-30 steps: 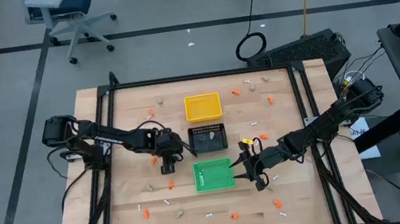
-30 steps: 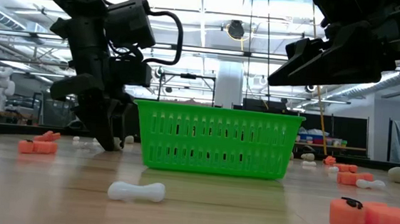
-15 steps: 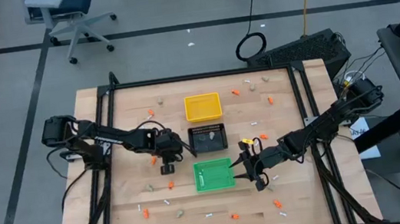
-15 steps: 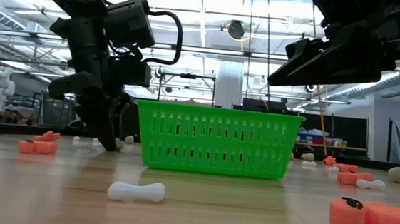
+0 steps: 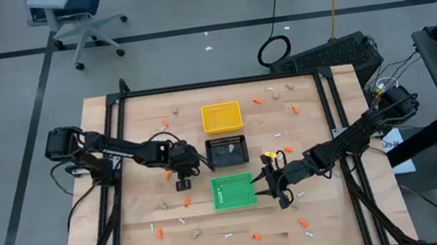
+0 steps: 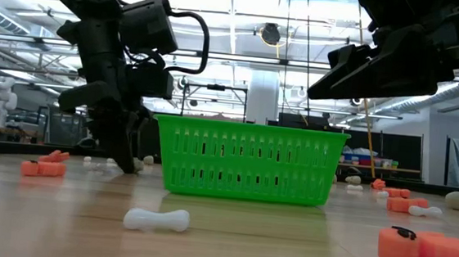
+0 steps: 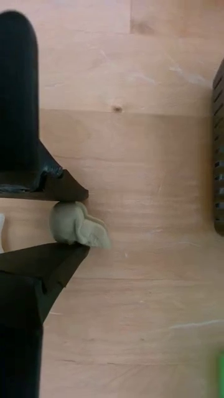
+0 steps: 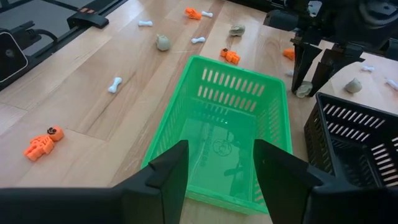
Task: Sort Halloween decoration
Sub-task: Put the gray skull toy into the black basket
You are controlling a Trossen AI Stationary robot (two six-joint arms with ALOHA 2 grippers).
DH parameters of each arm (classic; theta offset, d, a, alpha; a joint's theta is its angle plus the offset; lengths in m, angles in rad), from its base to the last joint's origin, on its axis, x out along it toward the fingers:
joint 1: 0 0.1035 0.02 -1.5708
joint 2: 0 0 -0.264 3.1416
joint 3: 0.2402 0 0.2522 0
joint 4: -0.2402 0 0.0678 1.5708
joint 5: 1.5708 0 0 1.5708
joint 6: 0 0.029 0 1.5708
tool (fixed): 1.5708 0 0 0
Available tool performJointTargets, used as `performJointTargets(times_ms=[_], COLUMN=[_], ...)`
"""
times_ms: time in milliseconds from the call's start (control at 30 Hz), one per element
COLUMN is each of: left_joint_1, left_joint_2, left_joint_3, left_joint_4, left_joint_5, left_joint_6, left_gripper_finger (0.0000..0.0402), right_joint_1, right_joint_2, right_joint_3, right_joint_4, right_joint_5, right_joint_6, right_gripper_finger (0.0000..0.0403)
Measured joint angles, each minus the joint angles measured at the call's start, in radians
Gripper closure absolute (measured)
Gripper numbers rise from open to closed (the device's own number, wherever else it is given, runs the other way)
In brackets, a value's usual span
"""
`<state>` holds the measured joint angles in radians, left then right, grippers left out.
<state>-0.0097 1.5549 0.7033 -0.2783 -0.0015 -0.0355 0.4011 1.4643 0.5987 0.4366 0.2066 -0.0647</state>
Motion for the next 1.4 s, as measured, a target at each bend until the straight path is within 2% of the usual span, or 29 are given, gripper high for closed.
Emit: performJointTargets(times_ms=[433, 667, 833, 1100, 1333, 1400], left_joint_1=[0.0, 0.0, 0.0, 0.027, 0.029, 0.029], left_joint_2=[-0.137, -0.278, -0.379, -0.489, -0.453, -0.427], left_joint_3=[0.002, 0.002, 0.004, 0.004, 0.001, -0.023], left_joint_4=[-0.002, 0.008, 0.035, 0.195, 0.382, 0.478], left_joint_5=[-0.025, -0.064, -0.094, -0.093, 0.008, 0.032], left_joint_6=[-0.012, -0.002, 0.072, 0.195, 0.226, 0.23], left_gripper_finger=[0.032, 0.032, 0.032, 0.032, 0.032, 0.032], right_joint_1=[0.0, 0.0, 0.0, 0.0, 0.0, 0.0], right_joint_2=[0.0, 0.0, 0.0, 0.0, 0.0, 0.0], right_joint_3=[0.0, 0.0, 0.0, 0.0, 0.0, 0.0], right_joint_4=[0.0, 0.0, 0.006, 0.075, 0.147, 0.154], right_joint_5=[0.002, 0.002, 0.002, 0.006, 0.006, 0.006], right_joint_6=[0.0, 0.0, 0.0, 0.03, 0.028, 0.029], right_gripper_finger=[0.0234, 0.0234, 0.0234, 0.0234, 0.0234, 0.0234])
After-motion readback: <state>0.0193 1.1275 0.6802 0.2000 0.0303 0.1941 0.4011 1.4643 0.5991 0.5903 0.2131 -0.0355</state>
